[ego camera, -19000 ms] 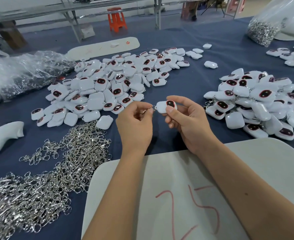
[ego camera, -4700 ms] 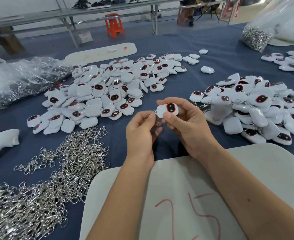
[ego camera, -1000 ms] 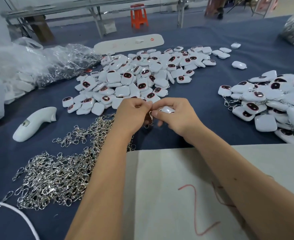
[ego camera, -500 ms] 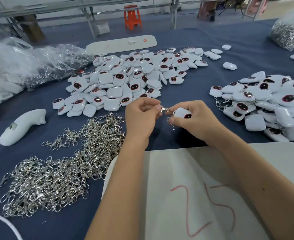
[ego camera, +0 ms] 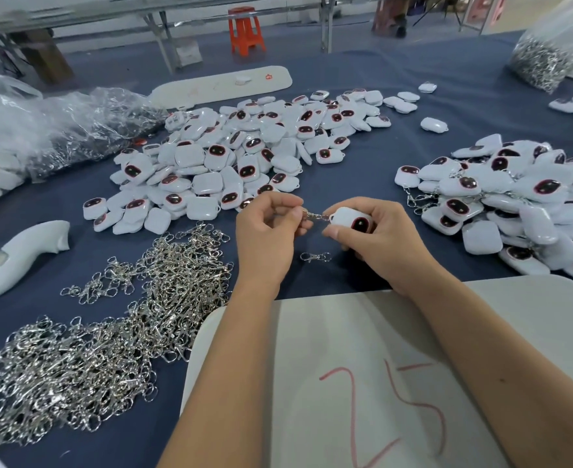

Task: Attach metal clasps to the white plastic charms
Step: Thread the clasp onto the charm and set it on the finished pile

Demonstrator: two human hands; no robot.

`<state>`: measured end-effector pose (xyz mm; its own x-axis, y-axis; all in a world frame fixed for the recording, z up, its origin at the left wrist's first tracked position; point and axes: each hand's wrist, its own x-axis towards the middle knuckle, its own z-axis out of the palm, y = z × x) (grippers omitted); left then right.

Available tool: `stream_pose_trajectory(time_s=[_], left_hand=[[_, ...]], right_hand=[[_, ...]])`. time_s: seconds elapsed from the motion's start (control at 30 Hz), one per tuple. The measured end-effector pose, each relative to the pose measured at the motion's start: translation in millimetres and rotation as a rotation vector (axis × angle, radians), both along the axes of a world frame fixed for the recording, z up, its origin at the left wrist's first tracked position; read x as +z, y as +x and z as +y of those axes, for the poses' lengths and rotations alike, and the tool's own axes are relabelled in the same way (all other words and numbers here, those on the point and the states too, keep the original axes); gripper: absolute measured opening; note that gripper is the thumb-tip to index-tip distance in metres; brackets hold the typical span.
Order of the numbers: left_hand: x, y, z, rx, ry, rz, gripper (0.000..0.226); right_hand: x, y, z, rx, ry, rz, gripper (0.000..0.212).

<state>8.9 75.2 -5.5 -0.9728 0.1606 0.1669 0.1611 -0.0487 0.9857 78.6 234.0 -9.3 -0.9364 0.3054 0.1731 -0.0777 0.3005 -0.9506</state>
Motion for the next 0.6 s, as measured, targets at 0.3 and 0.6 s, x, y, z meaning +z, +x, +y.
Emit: stream_pose_trajectory(time_s=[0.3,0.6], left_hand=[[0,7,6,-0.046,-0.028,-0.011,0.019],[7,25,28,-0.165,-0.036,0.005,0.016]], right_hand=[[-2,1,5,-0.091,-0.252,0.039,0.031],[0,1,12,-0.609,-0.154,0.227,0.055]])
